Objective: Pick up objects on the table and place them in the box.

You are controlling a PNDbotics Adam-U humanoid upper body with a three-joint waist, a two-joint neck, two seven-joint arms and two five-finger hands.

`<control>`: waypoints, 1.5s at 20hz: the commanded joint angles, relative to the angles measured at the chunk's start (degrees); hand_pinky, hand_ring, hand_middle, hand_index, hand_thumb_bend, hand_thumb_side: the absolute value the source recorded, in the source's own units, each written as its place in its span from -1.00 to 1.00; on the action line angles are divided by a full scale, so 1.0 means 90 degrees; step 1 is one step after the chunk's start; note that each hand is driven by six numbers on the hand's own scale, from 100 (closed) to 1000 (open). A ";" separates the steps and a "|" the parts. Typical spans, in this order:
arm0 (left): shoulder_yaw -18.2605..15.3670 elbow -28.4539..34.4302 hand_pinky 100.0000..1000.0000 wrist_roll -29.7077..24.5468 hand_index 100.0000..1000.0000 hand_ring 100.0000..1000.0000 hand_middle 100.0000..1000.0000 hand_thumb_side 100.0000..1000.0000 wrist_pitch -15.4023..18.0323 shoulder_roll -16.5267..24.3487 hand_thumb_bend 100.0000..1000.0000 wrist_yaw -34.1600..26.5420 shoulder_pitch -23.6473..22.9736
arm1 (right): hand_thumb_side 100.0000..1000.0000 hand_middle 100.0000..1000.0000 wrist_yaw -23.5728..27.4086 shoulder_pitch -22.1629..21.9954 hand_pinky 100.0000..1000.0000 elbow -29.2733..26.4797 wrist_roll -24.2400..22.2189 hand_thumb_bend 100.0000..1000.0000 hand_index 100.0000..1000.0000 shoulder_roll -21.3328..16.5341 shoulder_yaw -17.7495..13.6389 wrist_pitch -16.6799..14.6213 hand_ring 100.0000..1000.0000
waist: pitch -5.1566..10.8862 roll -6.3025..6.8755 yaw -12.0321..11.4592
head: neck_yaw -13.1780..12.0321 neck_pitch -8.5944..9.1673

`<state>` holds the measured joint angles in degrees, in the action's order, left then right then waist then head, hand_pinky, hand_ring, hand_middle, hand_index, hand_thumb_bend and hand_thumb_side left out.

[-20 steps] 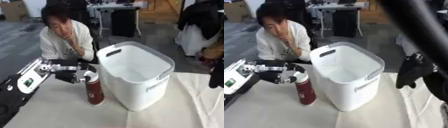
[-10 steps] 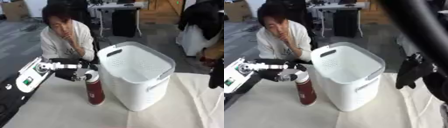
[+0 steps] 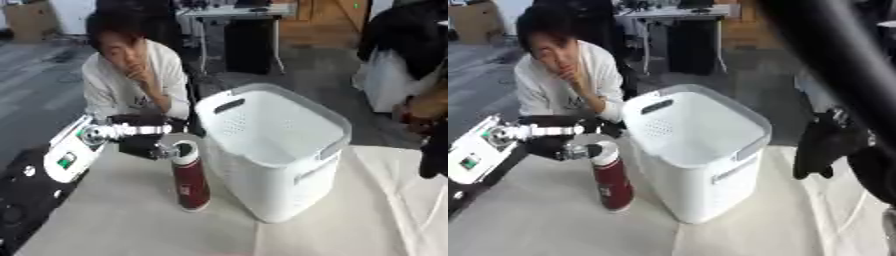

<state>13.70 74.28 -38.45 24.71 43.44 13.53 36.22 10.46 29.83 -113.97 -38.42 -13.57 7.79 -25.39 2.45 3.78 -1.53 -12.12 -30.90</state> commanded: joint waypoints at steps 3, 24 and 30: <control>-0.0108 -0.0465 1.00 -0.0177 1.00 1.00 1.00 1.00 0.1089 -0.0143 -0.45 0.0633 0.0326 | 0.97 -0.21 0.0030 0.0130 -0.98 -0.0069 -0.1049 -1.00 0.21 0.0029 -0.0019 -0.1054 -0.35 | 0.0064 -0.0006 0.0022 | -0.0142 0.0100; -0.0058 -0.1248 1.00 0.0734 1.00 1.00 1.00 1.00 0.1780 -0.0443 -0.51 0.1692 0.0436 | 0.97 -0.21 0.0021 0.0159 -0.99 -0.0069 -0.1057 -1.00 0.21 0.0041 -0.0008 -0.1062 -0.35 | 0.0037 -0.0012 0.0045 | -0.0179 0.0071; -0.0071 -0.1351 1.00 0.0730 1.00 1.00 1.00 1.00 0.1806 -0.0492 -0.51 0.1719 0.0476 | 0.97 -0.21 0.0021 0.0161 -0.98 -0.0069 -0.1063 -1.00 0.21 0.0052 -0.0002 -0.1060 -0.35 | 0.0041 -0.0007 0.0052 | -0.0171 0.0095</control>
<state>13.69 61.92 -27.12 36.04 37.97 28.95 39.07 10.46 30.07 -113.97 -38.43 -13.10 7.82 -25.37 2.39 3.73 -1.14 -13.16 -30.84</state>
